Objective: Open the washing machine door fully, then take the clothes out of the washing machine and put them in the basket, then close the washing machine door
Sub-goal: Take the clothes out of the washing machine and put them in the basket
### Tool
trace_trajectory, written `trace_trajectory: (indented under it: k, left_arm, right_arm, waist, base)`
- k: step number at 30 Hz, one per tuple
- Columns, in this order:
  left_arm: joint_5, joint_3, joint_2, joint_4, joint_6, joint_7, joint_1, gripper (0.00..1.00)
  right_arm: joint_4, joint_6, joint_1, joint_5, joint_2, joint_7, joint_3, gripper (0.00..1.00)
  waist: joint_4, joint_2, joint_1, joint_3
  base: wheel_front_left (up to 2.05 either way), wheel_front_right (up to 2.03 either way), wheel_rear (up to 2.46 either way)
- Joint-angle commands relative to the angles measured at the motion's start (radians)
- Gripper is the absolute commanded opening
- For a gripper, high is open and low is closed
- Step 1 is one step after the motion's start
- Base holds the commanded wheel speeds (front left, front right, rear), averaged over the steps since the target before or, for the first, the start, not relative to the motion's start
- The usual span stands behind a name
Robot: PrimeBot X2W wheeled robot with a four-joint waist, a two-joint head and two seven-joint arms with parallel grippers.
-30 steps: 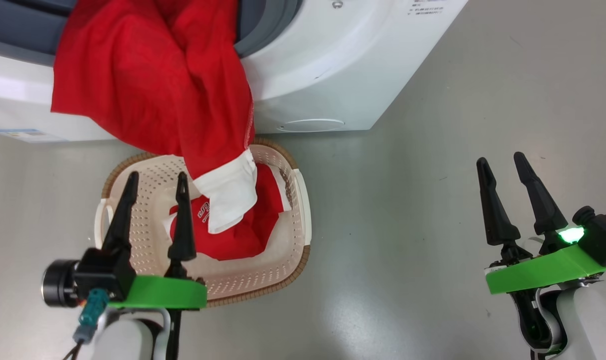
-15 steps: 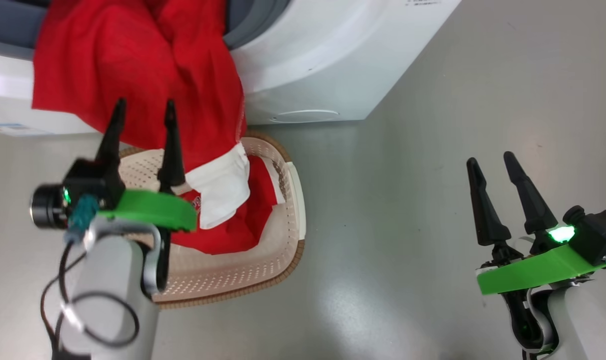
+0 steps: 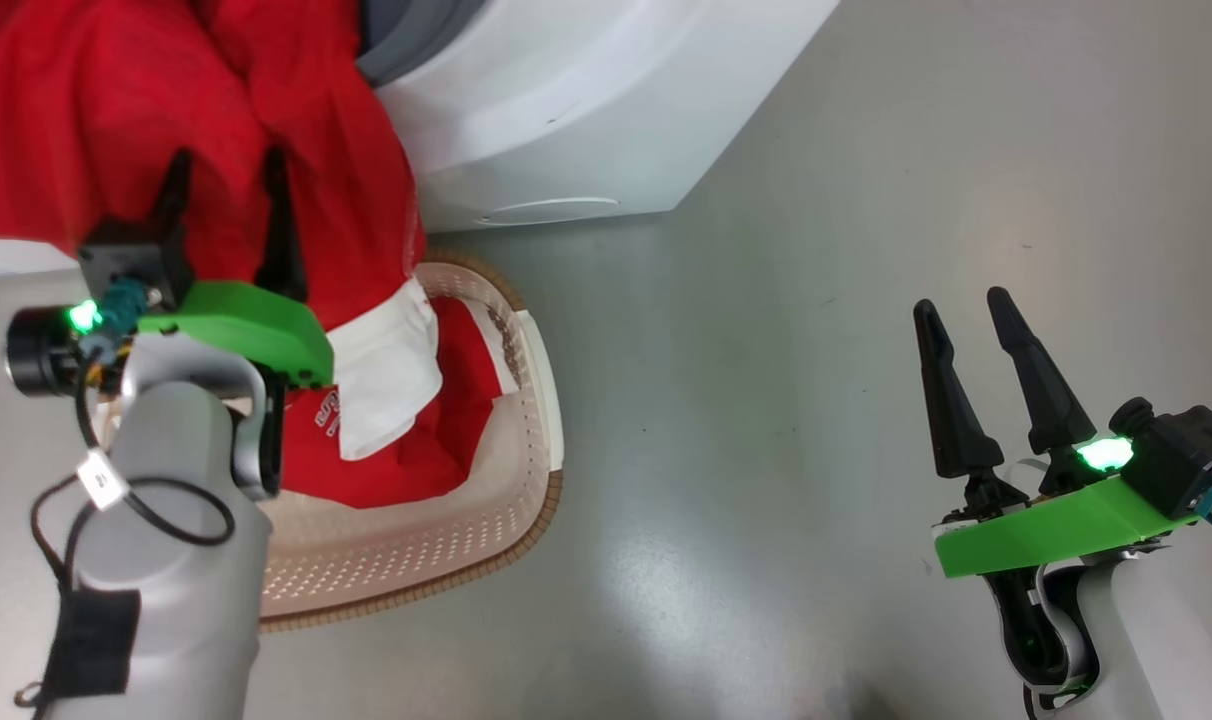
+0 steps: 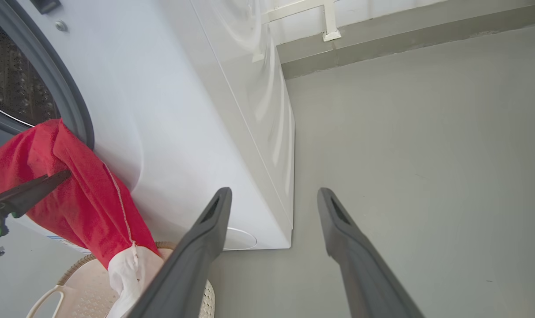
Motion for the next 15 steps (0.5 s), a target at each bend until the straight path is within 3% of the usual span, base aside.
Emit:
trace_trajectory:
  k: [1, 2, 3, 15]
  left_arm:
    - [0.014, 0.027, 0.036, -0.011, -0.002, -0.005, -0.006, 0.82]
    - [0.016, 0.030, 0.037, -0.003, -0.003, -0.005, -0.013, 0.23]
    - [0.017, 0.032, 0.038, 0.003, -0.005, -0.005, -0.018, 0.00]
    - [0.031, 0.039, 0.024, 0.008, -0.025, -0.005, 0.047, 0.00]
  right_arm:
    - [-0.024, 0.006, 0.000, 0.007, -0.003, -0.006, 0.022, 1.00]
    - [-0.024, 0.006, 0.000, 0.007, -0.002, -0.006, 0.021, 1.00]
    - [-0.024, 0.006, 0.000, 0.007, -0.002, -0.006, 0.020, 1.00]
    - [-0.024, 0.006, -0.004, 0.001, 0.002, -0.006, 0.008, 1.00]
  waist:
    - [-0.006, -0.0001, 0.0000, 0.005]
    - [-0.008, -0.0001, 0.0000, 0.007]
    - [-0.009, -0.0001, 0.0000, 0.007]
    - [0.011, -0.0001, 0.0000, 0.003]
  base:
    - [0.00, 0.00, 0.00]
    - [0.00, 0.00, 0.00]
    - [0.00, 0.00, 0.00]
    - [0.00, 0.00, 0.00]
